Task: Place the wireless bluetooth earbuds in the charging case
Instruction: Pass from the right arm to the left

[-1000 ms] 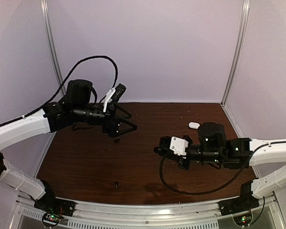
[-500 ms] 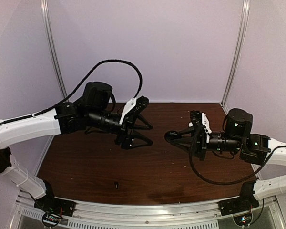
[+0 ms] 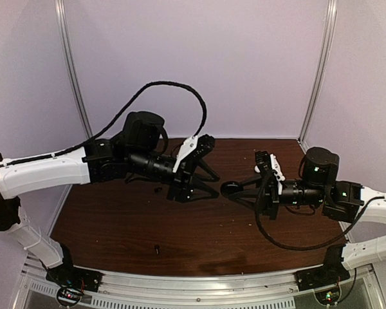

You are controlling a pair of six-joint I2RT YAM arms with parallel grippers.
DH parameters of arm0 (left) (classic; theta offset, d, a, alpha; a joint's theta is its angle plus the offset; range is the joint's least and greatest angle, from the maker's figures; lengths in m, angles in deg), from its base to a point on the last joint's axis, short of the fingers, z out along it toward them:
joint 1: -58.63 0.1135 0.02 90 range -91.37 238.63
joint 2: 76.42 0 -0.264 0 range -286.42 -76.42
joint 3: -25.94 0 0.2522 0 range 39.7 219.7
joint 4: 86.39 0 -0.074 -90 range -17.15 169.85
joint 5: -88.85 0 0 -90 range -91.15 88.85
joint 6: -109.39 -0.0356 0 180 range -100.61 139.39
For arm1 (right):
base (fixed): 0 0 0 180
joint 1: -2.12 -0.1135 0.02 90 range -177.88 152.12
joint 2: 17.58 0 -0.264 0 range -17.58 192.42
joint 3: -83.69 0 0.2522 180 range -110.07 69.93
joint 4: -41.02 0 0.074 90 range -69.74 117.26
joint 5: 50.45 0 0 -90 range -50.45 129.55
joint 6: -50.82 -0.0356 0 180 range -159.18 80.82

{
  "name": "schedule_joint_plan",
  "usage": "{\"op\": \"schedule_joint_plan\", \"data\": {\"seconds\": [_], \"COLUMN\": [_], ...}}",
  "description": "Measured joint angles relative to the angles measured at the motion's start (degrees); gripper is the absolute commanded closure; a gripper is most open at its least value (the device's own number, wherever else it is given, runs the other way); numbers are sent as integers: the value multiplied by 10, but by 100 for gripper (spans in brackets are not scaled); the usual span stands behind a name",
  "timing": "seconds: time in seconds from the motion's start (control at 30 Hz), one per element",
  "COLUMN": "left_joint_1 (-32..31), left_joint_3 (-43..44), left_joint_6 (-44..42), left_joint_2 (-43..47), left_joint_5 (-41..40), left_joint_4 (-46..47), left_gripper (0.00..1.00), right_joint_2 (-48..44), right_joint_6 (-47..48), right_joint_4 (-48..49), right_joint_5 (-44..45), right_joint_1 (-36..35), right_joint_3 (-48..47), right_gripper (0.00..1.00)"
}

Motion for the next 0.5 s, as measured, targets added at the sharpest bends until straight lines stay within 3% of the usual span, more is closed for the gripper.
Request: {"op": "schedule_joint_plan", "data": {"seconds": [0.5], "left_joint_1": [-19], "left_joint_3": [30], "left_joint_6": [-1], "left_joint_2": [-23], "left_joint_5": [-6], "left_joint_4": [7], "left_gripper": [71], "right_joint_2": [0], "right_joint_6": [-12], "right_joint_4": [6], "right_joint_5": [3], "right_joint_1": [0], "right_joint_3": [4], "right_gripper": [97]}}
